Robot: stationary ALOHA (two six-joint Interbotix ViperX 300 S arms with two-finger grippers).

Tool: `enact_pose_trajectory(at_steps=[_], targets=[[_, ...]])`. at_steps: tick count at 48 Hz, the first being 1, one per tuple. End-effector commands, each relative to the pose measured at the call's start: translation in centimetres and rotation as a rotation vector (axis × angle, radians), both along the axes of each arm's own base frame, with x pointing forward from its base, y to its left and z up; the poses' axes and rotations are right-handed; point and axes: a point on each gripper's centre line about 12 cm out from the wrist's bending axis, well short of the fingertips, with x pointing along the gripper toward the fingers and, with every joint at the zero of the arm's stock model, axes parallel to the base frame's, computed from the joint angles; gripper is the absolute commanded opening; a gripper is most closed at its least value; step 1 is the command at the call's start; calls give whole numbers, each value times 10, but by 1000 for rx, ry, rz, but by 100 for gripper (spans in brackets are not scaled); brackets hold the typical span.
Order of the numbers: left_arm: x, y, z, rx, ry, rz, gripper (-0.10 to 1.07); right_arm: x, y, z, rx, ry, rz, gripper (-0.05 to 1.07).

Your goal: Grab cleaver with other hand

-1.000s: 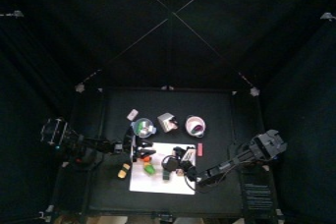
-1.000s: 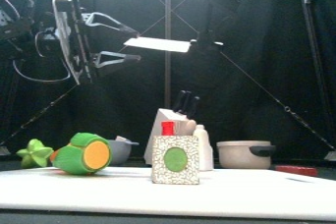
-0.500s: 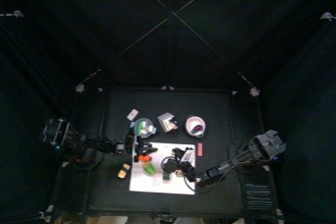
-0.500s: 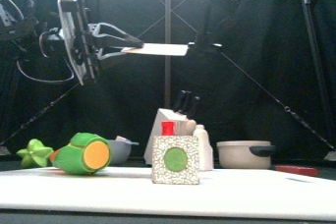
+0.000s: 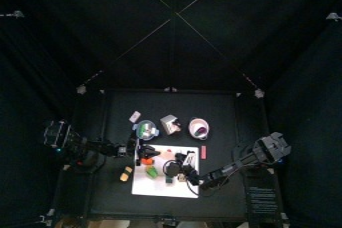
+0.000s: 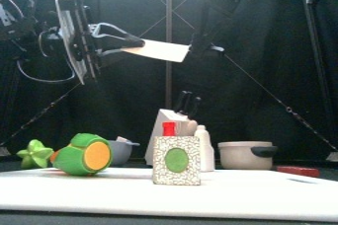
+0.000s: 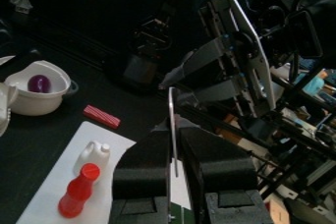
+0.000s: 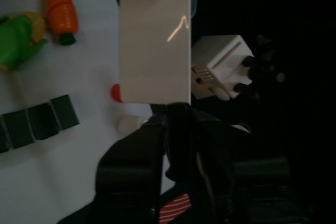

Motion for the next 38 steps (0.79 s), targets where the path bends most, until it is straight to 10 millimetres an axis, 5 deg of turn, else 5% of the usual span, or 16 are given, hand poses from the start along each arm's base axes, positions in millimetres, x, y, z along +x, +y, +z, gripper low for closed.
enact_pose_trajectory(at_steps=[1,12,38], targets=[[3,0,6,5,-26,2,44,1,3,11,34,-42,32,77],[2,1,5,7,-23,2,44,0,5,10,63,-41,31,100],[-6,-3,-4,47,12,-34,44,2,-9,44,409,-141,-46,100]])
